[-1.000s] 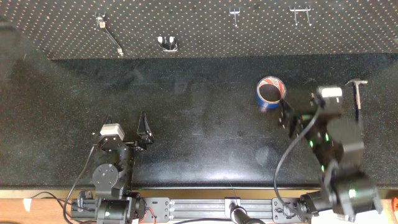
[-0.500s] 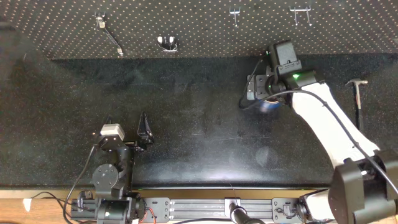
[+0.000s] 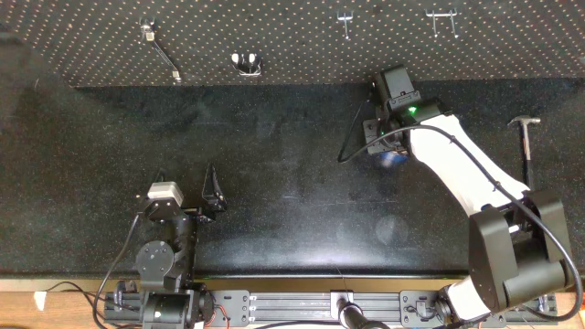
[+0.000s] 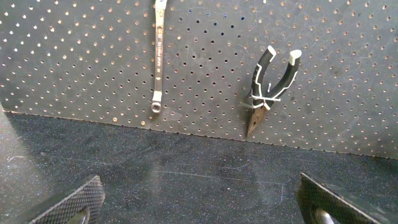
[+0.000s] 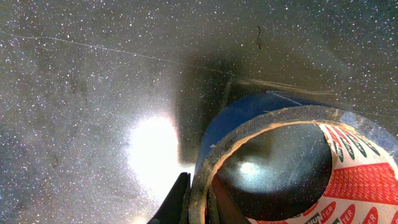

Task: Place Tools Onto Pegboard

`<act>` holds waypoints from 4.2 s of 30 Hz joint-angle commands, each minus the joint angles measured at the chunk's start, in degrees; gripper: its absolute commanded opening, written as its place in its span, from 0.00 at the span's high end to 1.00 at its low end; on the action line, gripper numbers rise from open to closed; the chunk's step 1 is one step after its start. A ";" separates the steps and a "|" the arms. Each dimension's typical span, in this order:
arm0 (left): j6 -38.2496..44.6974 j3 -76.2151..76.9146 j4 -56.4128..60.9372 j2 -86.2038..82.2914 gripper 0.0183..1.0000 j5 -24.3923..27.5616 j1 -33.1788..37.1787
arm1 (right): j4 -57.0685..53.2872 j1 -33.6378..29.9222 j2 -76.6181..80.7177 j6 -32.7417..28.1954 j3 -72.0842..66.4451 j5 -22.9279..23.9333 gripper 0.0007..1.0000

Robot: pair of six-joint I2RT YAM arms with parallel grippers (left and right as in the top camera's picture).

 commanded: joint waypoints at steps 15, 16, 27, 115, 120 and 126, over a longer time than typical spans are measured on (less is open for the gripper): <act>0.72 -0.09 -0.48 -0.35 0.00 0.39 -0.24 | 30.45 12.28 -16.85 -9.25 1.05 10.45 0.93; 0.72 -0.09 -0.48 -0.37 0.00 0.39 -0.24 | 32.30 12.28 -14.80 -10.43 1.05 11.23 0.93; 0.72 -0.09 -0.48 -0.37 0.00 0.39 -0.24 | 44.52 12.31 -4.96 -11.15 1.05 16.83 0.92; 0.72 -0.09 -0.48 -0.37 0.00 0.39 -0.24 | 12.17 -25.83 -25.38 -23.98 -5.88 -18.47 0.02; 0.72 -0.09 -0.48 -0.37 0.00 0.39 -0.24 | 30.14 -21.64 -44.54 -24.37 -27.82 -17.66 0.02; 0.72 -0.09 -0.48 -0.37 0.00 0.39 -0.24 | 53.57 -19.10 -72.02 -14.93 -60.87 -15.96 0.02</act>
